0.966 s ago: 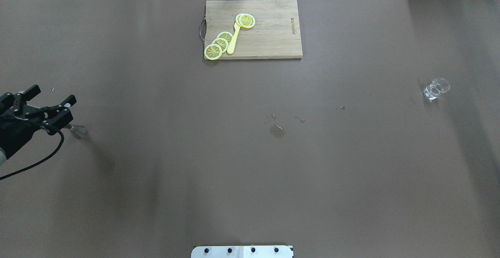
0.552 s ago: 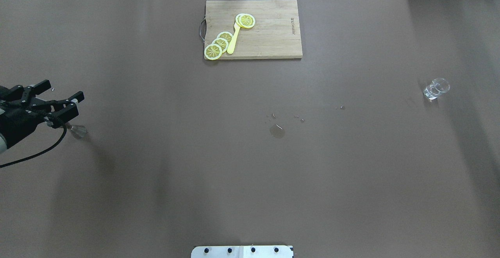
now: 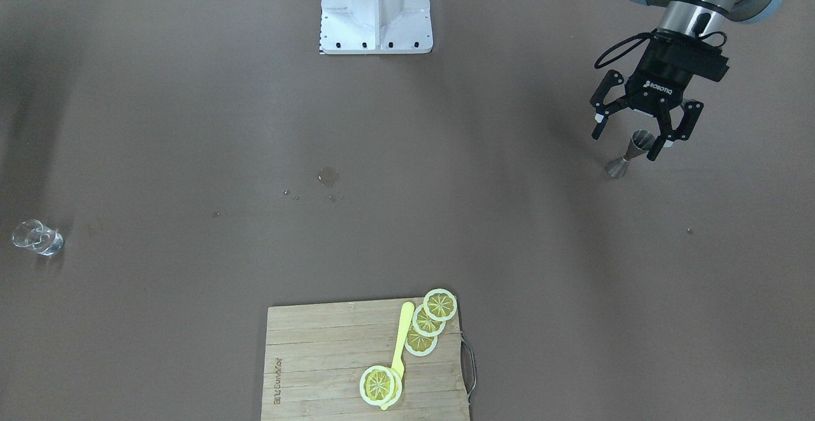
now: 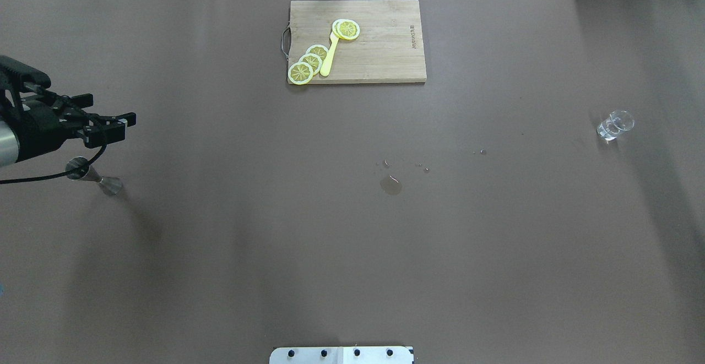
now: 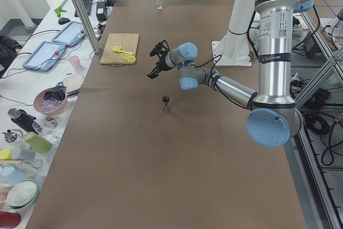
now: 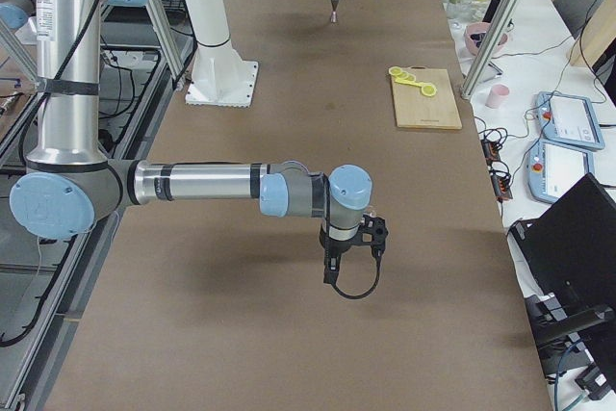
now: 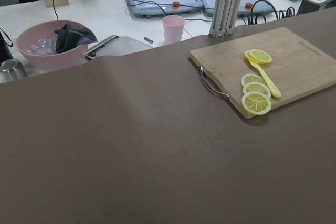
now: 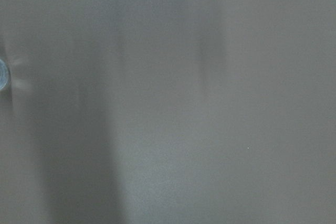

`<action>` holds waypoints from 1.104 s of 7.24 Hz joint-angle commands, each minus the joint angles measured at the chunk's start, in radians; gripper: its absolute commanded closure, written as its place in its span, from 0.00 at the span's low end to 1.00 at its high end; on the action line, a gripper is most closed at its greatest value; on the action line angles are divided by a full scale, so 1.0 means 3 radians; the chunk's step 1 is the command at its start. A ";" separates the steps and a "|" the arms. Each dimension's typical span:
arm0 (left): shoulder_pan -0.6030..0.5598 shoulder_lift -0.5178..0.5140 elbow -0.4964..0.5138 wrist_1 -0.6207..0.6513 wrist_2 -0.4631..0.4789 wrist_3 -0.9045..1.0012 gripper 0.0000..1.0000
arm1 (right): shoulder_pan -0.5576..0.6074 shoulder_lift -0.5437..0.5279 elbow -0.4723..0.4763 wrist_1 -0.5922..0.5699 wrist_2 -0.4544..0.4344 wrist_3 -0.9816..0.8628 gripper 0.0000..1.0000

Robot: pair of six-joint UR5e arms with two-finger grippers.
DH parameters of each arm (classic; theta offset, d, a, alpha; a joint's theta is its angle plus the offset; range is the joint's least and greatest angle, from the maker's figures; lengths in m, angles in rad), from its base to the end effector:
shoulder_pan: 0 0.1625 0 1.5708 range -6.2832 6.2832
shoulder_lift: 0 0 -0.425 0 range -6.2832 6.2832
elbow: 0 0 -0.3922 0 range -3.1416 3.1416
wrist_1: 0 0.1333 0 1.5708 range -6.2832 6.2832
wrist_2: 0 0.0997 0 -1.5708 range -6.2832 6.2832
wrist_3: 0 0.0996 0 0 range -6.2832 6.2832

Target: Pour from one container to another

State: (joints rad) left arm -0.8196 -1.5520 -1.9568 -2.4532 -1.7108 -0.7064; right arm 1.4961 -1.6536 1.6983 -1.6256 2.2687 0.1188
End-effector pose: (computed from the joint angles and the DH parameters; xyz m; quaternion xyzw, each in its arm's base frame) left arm 0.2425 -0.4346 0.3832 0.3975 0.4309 0.0590 0.8080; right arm 0.0351 -0.4595 0.6458 -0.0378 -0.3398 0.0224 0.9395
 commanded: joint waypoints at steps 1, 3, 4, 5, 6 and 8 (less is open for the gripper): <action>-0.0314 -0.0312 0.0075 0.0597 -0.0534 0.0358 0.03 | -0.0002 0.0000 0.0000 -0.0001 0.0000 0.0003 0.00; -0.0555 -0.0481 0.0080 0.1266 -0.0795 0.0899 0.03 | -0.0002 0.0000 -0.0006 -0.0001 0.0000 0.0003 0.00; -0.0713 -0.0548 0.0085 0.1603 -0.0994 0.1211 0.03 | -0.0002 0.0000 -0.0006 -0.0001 0.0000 0.0003 0.00; -0.0816 -0.0563 0.0095 0.1931 -0.1158 0.1447 0.03 | -0.0002 0.0000 -0.0006 -0.0001 0.0005 0.0003 0.00; -0.0918 -0.0599 0.0146 0.2177 -0.1301 0.1536 0.02 | 0.0003 0.0000 -0.0016 -0.0001 0.0005 0.0003 0.00; -0.1107 -0.0599 0.0274 0.2495 -0.1639 0.1755 0.02 | 0.0003 0.0000 -0.0021 -0.0001 0.0036 0.0003 0.00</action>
State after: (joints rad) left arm -1.1147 -1.7301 -1.8987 -1.7705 -2.1402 -0.2292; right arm 1.4963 -1.6536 1.6935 -1.6260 2.2725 0.1196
